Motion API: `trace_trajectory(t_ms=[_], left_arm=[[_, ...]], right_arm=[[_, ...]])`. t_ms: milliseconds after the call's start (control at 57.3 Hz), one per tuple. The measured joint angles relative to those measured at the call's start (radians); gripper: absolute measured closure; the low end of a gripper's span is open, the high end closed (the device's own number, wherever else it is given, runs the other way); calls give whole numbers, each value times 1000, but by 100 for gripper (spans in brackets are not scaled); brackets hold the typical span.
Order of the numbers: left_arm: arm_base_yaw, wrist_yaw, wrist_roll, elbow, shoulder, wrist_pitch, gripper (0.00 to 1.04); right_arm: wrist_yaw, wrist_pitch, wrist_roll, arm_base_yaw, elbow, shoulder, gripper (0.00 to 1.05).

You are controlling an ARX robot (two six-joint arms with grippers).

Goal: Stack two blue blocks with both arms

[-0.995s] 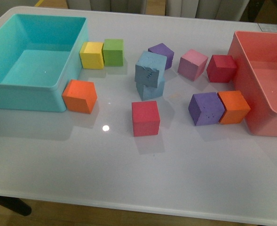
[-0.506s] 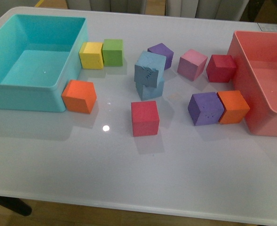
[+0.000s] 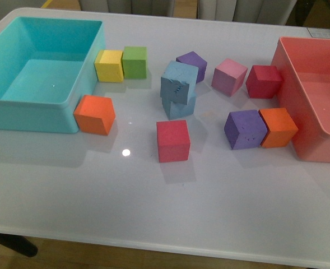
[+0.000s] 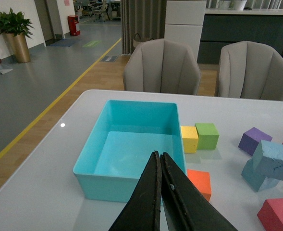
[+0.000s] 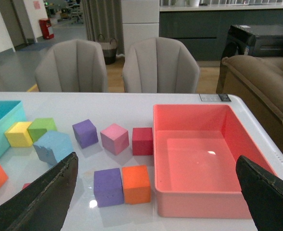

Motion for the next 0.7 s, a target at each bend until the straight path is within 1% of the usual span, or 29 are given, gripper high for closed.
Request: trace_trajectory(t_ms=[87, 244, 699], left_arm=[[0, 0, 0, 0, -68, -65, 103], [0, 0, 0, 0, -134, -130, 103], [0, 0, 0, 0, -270, -266, 103]], right_arm=[[0, 0, 0, 0, 0, 0, 9], [0, 0, 0, 0, 0, 0, 9], [0, 0, 0, 0, 0, 0, 9]])
